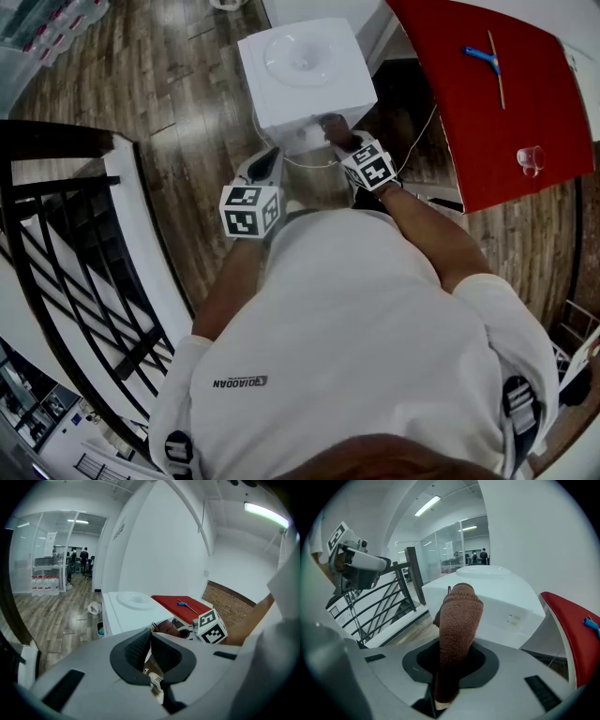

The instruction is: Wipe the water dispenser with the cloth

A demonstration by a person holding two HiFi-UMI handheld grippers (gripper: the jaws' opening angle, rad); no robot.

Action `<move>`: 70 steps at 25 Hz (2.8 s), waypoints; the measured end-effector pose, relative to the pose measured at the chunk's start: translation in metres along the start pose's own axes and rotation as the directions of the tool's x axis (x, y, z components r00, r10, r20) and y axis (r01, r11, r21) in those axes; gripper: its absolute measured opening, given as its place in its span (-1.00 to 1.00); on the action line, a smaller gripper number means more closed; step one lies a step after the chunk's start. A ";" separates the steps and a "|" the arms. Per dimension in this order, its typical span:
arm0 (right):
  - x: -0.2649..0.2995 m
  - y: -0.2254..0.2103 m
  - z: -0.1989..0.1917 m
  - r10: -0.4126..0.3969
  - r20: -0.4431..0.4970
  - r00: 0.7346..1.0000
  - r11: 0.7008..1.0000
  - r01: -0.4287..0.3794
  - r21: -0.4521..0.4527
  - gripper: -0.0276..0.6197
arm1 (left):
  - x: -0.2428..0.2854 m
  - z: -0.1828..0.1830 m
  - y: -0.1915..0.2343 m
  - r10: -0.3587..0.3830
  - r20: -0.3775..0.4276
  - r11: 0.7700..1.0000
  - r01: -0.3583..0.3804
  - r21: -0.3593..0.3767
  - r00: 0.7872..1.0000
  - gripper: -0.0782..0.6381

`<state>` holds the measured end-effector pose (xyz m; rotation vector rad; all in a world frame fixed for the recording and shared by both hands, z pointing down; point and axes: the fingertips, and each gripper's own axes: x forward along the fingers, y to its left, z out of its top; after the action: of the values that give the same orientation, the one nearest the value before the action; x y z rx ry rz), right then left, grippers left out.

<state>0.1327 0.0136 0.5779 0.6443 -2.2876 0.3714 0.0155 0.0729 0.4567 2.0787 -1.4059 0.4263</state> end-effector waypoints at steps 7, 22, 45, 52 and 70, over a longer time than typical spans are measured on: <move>-0.006 -0.018 -0.009 -0.027 0.001 1.000 0.999 0.027 0.031 -0.69 | 0.015 -0.004 -0.012 -0.020 -0.032 1.000 0.020 0.011 0.999 -0.78; -0.032 -0.073 -0.050 -0.113 -0.015 0.994 0.980 0.113 0.161 -0.69 | 0.035 0.013 -0.025 -0.041 -0.047 0.997 0.044 0.061 0.998 -0.78; -0.092 -0.124 -0.049 0.102 0.016 0.995 0.978 -0.103 0.183 -0.69 | 0.083 0.058 -0.076 0.002 -0.028 0.989 0.002 0.149 1.000 -0.78; -0.103 -0.153 0.002 0.175 0.145 0.974 0.942 -0.209 0.262 -0.69 | 0.106 0.084 -0.092 0.022 0.004 0.986 -0.023 0.167 1.000 -0.78; -0.050 -0.192 0.050 0.345 0.205 0.916 0.860 -0.396 0.322 -0.69 | 0.150 0.115 -0.107 0.122 -0.008 0.983 -0.120 0.141 0.992 -0.78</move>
<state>0.2403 -0.1510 0.5219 0.4028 -2.5032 0.9764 0.1656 -0.0794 0.4204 2.1007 -1.5373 0.6071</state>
